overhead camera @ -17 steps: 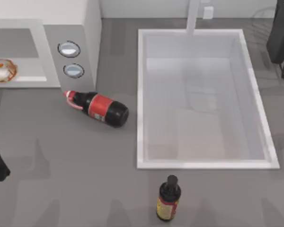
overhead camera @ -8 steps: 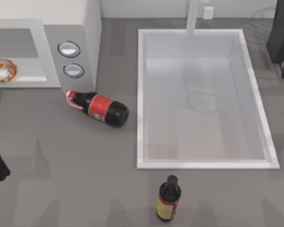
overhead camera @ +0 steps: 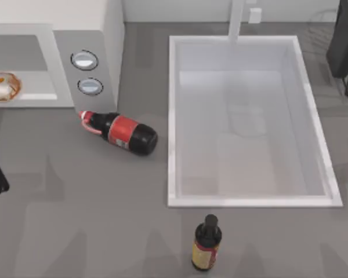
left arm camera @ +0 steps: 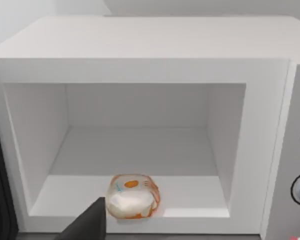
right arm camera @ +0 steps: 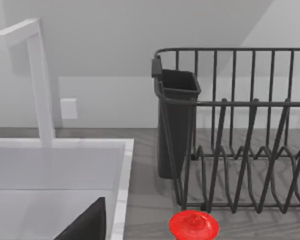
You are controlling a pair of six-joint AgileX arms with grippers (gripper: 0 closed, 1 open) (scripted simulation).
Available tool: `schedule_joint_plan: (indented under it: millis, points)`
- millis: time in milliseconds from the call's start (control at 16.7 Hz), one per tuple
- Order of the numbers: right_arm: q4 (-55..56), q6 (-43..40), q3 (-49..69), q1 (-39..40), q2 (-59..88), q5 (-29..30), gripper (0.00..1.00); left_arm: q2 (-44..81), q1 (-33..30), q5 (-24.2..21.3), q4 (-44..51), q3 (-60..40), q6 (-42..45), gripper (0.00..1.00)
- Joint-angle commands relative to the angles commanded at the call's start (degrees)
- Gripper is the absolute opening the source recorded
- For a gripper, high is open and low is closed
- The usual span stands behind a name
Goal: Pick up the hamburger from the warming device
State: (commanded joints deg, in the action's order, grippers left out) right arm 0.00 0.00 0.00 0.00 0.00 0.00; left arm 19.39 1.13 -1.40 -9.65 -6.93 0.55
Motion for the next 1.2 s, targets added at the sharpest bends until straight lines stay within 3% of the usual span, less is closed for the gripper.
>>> schedule_joint_plan:
  millis: [1200]
  points:
    - [0.00, 0.00, 0.00, 0.00, 0.00, 0.00, 1.00, 106.82, 6.22, -7.70, -53.15, -38.18, 3.05, 1.00]
